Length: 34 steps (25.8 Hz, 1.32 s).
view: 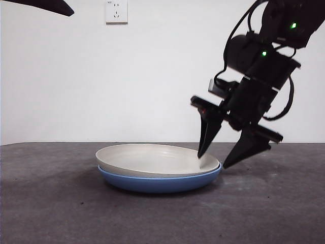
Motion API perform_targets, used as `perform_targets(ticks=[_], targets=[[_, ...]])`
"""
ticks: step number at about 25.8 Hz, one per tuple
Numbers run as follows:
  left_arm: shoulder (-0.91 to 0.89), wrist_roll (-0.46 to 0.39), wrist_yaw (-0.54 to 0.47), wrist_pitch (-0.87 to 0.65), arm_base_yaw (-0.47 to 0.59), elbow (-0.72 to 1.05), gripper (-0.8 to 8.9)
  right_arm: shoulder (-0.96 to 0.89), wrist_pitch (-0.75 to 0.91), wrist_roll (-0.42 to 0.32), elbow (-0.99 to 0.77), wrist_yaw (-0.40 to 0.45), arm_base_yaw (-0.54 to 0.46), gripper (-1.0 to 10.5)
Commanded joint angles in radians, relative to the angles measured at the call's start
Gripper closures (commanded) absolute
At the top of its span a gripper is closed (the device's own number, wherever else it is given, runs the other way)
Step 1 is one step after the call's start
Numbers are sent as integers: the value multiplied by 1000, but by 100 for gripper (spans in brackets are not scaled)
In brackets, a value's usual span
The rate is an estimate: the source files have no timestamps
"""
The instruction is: Pick up the white plate, put it on the blue plate, put it on desk
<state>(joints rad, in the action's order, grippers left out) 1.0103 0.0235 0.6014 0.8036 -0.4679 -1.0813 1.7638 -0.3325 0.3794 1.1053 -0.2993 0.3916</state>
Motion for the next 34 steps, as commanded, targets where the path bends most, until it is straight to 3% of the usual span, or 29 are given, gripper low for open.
perform_targets(ticks=[1,14,28,34], targets=[[7,-12,4,-8,-5,-9,412,-63,3,-7,23,16,5,651],[7,-12,4,-10,-5,-9,412,-501,-273,-186,23,-14,6,651],[7,-12,4,-9,-5,-9,412,-834,-641,-270,22,-47,6,651],[7,-12,4,2,-5,-9,412,-884,-775,-322,20,-148,6,651]])
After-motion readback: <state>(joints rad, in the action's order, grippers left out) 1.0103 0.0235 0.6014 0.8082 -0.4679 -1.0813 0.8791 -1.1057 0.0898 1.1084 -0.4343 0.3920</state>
